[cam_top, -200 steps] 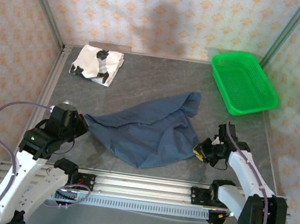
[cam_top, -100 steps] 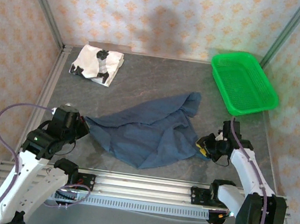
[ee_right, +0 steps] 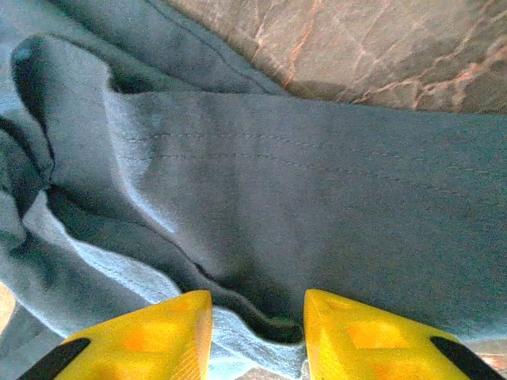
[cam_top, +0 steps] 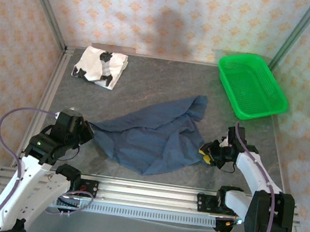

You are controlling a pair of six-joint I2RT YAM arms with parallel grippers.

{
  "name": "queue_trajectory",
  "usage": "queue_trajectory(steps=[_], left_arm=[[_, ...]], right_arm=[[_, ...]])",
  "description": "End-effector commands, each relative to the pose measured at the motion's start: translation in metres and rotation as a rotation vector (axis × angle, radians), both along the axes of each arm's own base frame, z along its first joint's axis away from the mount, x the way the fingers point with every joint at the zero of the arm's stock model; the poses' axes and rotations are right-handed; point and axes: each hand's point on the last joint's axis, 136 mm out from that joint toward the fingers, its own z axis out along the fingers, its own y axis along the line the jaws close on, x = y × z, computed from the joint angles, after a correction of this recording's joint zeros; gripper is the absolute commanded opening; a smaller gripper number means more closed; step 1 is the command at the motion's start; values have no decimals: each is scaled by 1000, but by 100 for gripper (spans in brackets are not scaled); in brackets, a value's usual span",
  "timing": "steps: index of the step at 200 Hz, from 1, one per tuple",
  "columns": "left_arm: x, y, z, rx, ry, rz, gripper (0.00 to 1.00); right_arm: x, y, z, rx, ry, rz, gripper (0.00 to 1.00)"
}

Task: Fold and stack the t-shirts

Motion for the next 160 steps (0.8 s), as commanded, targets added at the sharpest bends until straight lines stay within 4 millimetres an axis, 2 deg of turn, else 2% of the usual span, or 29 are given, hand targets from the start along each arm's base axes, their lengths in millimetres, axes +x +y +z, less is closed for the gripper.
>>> queue_trajectory(steps=[1, 40, 69, 98, 117, 134, 160], left_arm=[[2, 1, -2, -3, -7, 12, 0], [1, 1, -6, -8, -2, 18, 0], [1, 0, -8, -9, 2, 15, 0], [0, 1, -9, -10, 1, 16, 0], [-1, 1, -10, -8, 5, 14, 0], [-1, 1, -10, -4, 7, 14, 0], [-2, 1, -11, -4, 9, 13, 0]], right_arm=[[2, 6, 7, 46, -31, 7, 36], [3, 13, 13, 97, -53, 4, 34], [6, 14, 19, 105, -70, 5, 29], [2, 14, 13, 105, -54, 12, 22], [-4, 13, 9, 95, -31, 25, 23], [-13, 5, 6, 20, 2, 57, 25], [-11, 1, 4, -1, 2, 41, 26]])
